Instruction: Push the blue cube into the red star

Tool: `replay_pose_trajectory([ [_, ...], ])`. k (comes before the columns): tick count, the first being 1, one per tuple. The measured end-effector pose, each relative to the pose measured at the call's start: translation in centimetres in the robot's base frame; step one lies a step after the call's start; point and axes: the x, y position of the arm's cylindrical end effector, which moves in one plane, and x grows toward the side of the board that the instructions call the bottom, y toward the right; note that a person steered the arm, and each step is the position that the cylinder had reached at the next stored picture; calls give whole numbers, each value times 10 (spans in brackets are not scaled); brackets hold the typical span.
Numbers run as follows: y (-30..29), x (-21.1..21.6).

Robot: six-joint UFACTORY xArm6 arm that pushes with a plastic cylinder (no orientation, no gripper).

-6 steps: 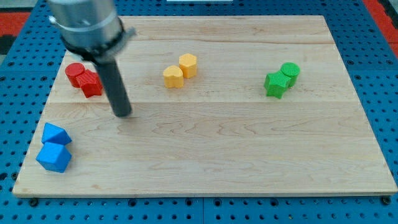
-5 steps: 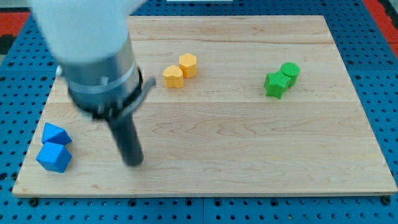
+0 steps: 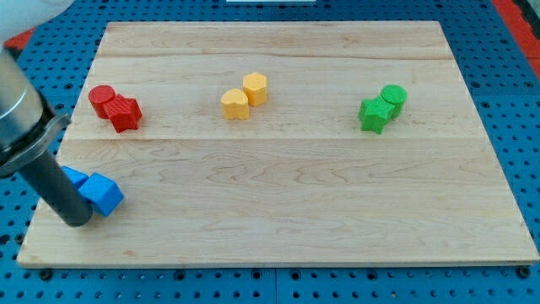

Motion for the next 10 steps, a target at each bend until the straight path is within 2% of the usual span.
replay_pose_trajectory([
  [2, -14, -35],
  [4, 31, 3],
  [5, 61, 2],
  [6, 7, -28],
  [7, -3, -65],
  [8, 4, -84],
  [9, 6, -87],
  [10, 62, -51],
])
